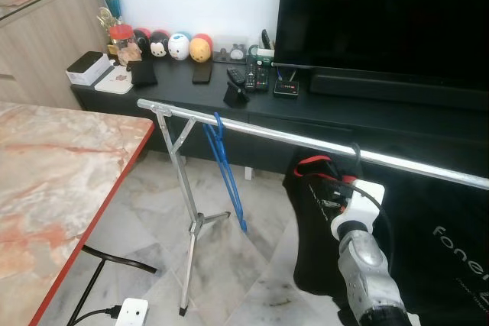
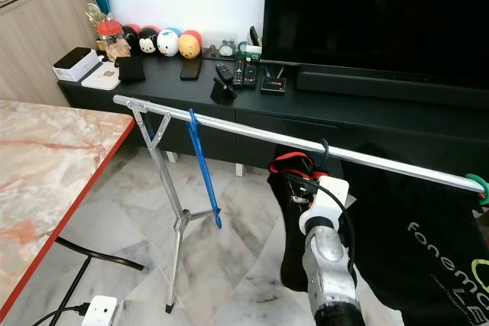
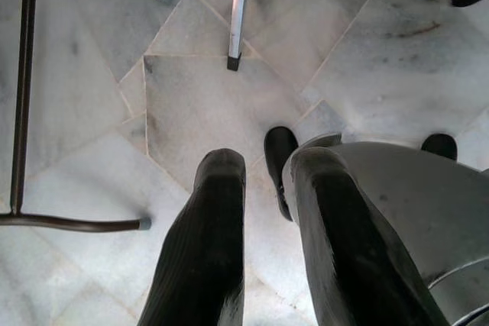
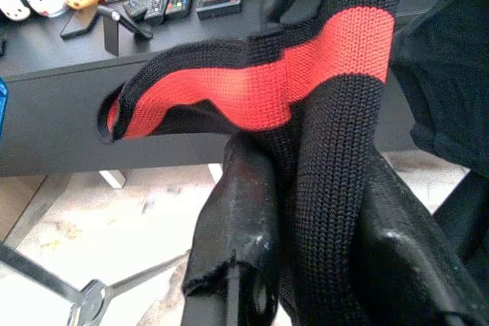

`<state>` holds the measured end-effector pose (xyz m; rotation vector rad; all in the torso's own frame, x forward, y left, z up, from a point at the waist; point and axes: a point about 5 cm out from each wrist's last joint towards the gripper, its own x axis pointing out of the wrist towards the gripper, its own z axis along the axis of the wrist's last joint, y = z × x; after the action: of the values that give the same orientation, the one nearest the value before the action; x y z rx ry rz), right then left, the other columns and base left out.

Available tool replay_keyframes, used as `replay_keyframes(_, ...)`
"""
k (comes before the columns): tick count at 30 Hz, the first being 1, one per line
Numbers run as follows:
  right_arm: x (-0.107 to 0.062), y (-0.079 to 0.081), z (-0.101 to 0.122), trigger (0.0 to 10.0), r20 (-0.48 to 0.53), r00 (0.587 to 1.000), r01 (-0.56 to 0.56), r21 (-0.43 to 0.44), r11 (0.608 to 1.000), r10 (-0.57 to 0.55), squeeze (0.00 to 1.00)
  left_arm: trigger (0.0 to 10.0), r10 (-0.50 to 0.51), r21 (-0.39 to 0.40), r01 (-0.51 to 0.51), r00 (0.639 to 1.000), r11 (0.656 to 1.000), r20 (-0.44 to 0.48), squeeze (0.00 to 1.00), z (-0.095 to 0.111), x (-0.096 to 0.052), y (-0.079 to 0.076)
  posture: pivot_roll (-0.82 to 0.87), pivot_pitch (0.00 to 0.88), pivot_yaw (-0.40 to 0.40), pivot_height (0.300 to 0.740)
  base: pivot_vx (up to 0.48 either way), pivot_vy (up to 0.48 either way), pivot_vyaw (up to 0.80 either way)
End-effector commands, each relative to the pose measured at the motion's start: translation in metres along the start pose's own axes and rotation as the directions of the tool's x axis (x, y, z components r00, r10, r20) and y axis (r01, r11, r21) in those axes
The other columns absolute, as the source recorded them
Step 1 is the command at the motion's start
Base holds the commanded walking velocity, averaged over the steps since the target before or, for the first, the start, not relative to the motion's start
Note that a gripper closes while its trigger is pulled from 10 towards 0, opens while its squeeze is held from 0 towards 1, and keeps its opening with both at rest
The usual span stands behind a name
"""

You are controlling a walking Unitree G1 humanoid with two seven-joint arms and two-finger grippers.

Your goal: Hang hanger

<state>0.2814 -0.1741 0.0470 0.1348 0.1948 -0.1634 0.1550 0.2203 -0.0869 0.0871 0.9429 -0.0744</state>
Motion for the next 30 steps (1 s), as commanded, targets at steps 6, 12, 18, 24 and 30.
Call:
replay_keyframes(6, -0.023, -0.004, 0.0, 0.0, 0.04, 0.999, 0.019, 0.001, 1.0, -0.019, 0.0, 10.0, 0.005, 0.035, -0.003, 0.998, 0.999, -0.065, 0.0, -0.016, -0.005, 0.006, 0.07, 0.0, 0.052, 0.74, 0.0, 0.0, 0.0)
replay_keyframes(12, -0.037, -0.005, 0.005, 0.0, 0.063, 0.997, 0.04, -0.004, 0.999, -0.039, 0.0, 10.0, 0.006, 0.045, -0.003, 0.998, 0.999, -0.07, 0.0, -0.017, -0.006, 0.008, 0.06, 0.0, 0.055, 0.74, 0.0, 0.0, 0.0)
replay_keyframes(18, -0.04, -0.006, 0.022, 3.9, 0.154, 0.987, 0.053, 0.015, 0.998, -0.055, 0.0, 10.0, 0.013, 0.047, -0.009, 0.997, 0.999, -0.079, 0.0, -0.021, -0.008, 0.011, 0.06, 0.0, 0.056, 0.74, 0.0, 0.0, 0.0)
replay_keyframes(24, -0.041, -0.006, 0.027, 10.0, 0.171, 0.984, 0.042, -0.001, 0.999, -0.042, 0.0, 10.0, 0.024, 0.04, -0.02, 0.996, 0.999, -0.087, 0.0, -0.022, -0.009, 0.012, 0.06, 0.0, 0.047, 0.74, 0.0, 0.0, 0.0)
replay_keyframes(30, -0.056, -0.018, 0.011, 10.0, 0.075, 0.994, 0.083, -0.104, 0.991, -0.075, 0.0, 10.0, 0.026, 0.028, -0.024, 0.996, 0.999, -0.085, 0.0, -0.02, -0.007, 0.011, 0.04, 0.0, 0.038, 0.74, 0.0, 0.0, 0.0)
